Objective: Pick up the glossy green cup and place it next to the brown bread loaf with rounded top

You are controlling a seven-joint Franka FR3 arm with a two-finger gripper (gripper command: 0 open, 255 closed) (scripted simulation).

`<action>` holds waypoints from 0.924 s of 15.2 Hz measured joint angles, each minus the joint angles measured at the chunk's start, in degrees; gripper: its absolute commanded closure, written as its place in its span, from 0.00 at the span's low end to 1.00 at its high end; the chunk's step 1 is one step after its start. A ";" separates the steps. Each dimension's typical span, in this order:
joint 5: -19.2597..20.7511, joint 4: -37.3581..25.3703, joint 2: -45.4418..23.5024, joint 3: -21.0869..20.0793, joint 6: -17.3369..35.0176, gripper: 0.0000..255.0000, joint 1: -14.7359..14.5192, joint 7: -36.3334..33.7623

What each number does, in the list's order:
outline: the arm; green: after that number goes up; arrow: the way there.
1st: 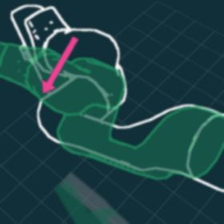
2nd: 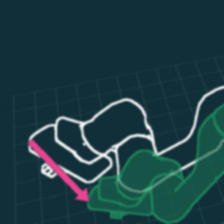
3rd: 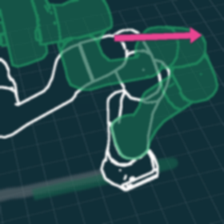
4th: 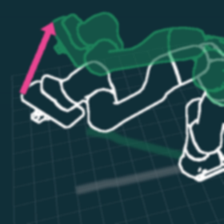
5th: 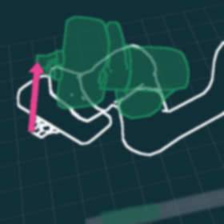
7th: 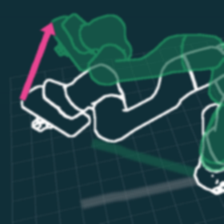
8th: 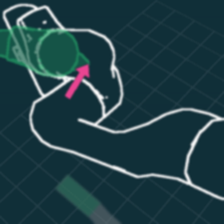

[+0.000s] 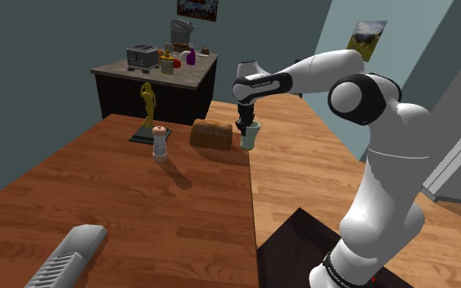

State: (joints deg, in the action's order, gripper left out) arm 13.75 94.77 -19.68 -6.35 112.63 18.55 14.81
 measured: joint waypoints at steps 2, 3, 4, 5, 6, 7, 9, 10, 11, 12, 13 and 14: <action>0.20 1.10 -0.46 0.01 1.50 1.00 -0.08 -0.47; 0.28 1.63 -0.63 0.05 2.18 1.00 -0.06 -0.60; 0.38 1.94 -0.95 0.09 2.80 1.00 -0.05 -0.72; 0.49 2.16 -1.37 0.13 3.44 1.00 -0.05 -0.86; 0.59 2.58 -1.63 0.18 4.10 1.00 -0.01 -0.96; 0.70 3.09 -1.87 0.20 4.82 1.00 -0.06 -1.21; 0.91 3.77 -2.47 0.27 6.07 1.00 -0.06 -1.48; 1.02 4.14 -2.74 0.31 6.71 1.00 -0.07 -1.65; 1.12 4.82 -2.82 0.36 7.45 1.00 -0.02 -1.78; 1.25 5.22 -3.13 0.40 8.14 1.00 -0.04 -1.97; 1.36 5.25 -3.57 0.42 8.59 1.00 -0.10 -2.15; 1.46 5.27 -4.01 0.46 9.04 1.00 -0.14 -2.29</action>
State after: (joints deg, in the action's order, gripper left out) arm 15.21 100.04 -23.70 -5.89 121.67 18.41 12.52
